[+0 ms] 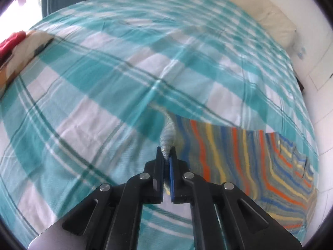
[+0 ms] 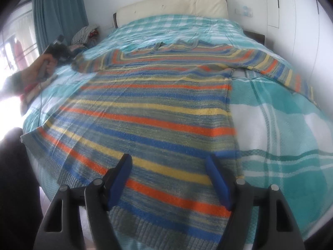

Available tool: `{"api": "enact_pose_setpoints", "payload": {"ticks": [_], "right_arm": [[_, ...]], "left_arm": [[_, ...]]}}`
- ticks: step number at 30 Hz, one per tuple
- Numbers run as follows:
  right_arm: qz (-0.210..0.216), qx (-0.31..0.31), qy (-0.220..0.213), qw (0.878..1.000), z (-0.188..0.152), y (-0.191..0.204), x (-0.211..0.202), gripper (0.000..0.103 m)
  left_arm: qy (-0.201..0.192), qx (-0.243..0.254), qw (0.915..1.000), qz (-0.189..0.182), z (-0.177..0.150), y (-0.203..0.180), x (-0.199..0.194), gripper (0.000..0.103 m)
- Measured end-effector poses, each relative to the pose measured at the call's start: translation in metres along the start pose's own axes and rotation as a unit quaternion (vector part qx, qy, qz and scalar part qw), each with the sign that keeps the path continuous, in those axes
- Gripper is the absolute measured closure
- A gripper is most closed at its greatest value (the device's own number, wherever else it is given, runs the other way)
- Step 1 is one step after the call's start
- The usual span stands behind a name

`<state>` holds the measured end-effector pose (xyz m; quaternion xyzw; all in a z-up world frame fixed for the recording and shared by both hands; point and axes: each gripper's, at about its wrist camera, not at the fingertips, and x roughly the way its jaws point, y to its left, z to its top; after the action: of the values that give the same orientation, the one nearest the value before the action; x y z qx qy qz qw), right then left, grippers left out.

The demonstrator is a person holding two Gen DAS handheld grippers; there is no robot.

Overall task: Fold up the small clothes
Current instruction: 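Grasp the other sleeve cuff with the left tool and lift it, then lay the sleeve across the sweater body and open the left tool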

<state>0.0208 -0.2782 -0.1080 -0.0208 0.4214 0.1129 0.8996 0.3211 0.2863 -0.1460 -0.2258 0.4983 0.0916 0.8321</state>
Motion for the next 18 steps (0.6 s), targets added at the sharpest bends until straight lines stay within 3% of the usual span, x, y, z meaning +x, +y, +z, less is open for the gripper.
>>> {"api": "enact_pose_setpoints", "payload": {"ticks": [5, 10, 18], "right_arm": [[-0.006, -0.004, 0.003, 1.0, -0.001, 0.002, 0.002, 0.03], [-0.009, -0.008, 0.005, 1.0, -0.002, 0.003, 0.004, 0.03], [-0.013, -0.015, 0.007, 1.0, -0.003, 0.004, 0.004, 0.029]], "left_arm": [[0.009, -0.016, 0.9998, -0.007, -0.039, 0.018, 0.009, 0.101], [0.009, -0.052, 0.9985, -0.015, -0.039, 0.031, 0.014, 0.101], [0.0, -0.029, 0.9995, 0.006, -0.046, 0.026, 0.02, 0.101]]}}
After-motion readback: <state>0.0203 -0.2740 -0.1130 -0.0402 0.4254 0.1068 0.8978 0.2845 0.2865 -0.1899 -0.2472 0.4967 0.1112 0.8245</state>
